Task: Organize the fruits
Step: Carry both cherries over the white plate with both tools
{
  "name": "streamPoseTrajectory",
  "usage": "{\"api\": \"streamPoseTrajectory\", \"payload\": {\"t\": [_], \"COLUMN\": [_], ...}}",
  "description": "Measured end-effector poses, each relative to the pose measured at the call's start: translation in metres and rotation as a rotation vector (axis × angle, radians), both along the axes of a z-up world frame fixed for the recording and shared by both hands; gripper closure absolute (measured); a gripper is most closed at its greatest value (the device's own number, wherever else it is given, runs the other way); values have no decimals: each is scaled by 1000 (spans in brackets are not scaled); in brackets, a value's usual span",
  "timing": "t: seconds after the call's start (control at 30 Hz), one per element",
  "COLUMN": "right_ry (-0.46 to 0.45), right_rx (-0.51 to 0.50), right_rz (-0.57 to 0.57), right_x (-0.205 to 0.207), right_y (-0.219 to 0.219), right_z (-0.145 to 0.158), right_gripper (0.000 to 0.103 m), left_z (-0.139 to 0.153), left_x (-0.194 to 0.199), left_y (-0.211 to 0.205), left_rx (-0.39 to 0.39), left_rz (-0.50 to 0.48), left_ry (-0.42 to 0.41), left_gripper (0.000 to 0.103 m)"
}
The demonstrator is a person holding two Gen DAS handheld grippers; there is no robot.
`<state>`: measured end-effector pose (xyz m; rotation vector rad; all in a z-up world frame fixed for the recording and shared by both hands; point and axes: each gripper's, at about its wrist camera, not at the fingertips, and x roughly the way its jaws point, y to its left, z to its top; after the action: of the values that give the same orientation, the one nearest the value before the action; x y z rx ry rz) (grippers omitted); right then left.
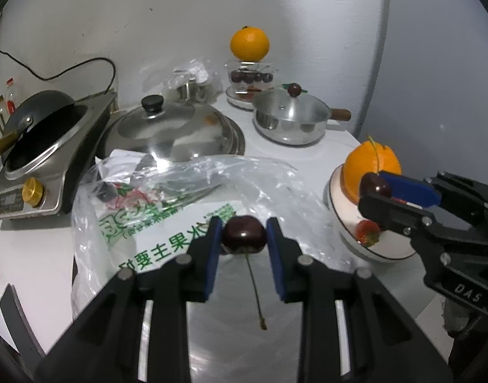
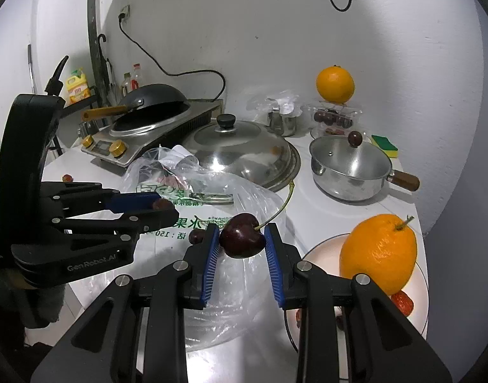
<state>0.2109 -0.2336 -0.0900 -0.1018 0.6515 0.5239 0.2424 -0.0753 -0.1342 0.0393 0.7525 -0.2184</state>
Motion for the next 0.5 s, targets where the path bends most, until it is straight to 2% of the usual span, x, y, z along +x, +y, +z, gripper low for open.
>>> {"api": "streamPoseTrajectory", "payload": {"t": [0.5], "right_ry": [0], "right_rx": [16], "right_rz": [-15], "right_x": [-15], "right_y": [-25], "right_z": [-2], "right_gripper": [72], "left_z": [7], "left_x": [-15], "left_y": [-27], "left_rx": [16], "left_rz": [-20], "left_ry": [-13], "left_gripper": [74]}}
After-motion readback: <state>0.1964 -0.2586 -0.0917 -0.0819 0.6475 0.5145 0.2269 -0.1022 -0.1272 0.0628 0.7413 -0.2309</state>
